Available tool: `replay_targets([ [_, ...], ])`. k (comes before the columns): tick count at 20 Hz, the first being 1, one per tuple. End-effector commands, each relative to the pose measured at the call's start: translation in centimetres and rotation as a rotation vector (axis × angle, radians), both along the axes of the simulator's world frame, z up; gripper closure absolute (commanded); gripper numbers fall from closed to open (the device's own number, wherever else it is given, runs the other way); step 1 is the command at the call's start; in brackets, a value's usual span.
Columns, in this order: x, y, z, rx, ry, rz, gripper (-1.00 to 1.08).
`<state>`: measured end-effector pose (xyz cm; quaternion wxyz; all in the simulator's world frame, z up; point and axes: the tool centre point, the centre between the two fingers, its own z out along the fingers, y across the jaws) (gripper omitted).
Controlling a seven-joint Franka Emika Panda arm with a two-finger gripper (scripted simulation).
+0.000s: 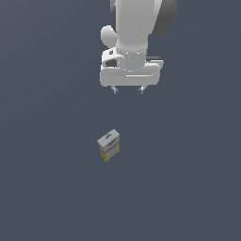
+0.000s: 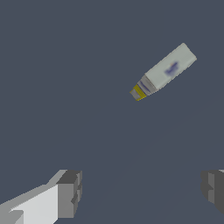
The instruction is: Pick up the object and move it to a goal position.
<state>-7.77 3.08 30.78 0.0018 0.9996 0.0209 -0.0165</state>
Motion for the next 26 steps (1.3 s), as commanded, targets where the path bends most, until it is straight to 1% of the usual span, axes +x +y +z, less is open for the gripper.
replay_targets([
  [1, 0.0, 0.0, 0.0, 0.0, 0.0, 0.0, -0.92],
  [4, 0.1, 0.3, 0.3, 0.005, -0.005, 0.0, -0.92],
  [10, 0.6, 2.0, 1.9, 0.032, -0.031, 0.009, -0.92],
  [16, 0.6, 1.9, 1.8, 0.033, -0.031, 0.005, -0.92],
  [21, 1.3, 1.5, 1.4, 0.034, -0.031, -0.04, -0.92],
  [26, 2.6, 0.7, 0.4, 0.034, -0.03, -0.124, -0.92],
])
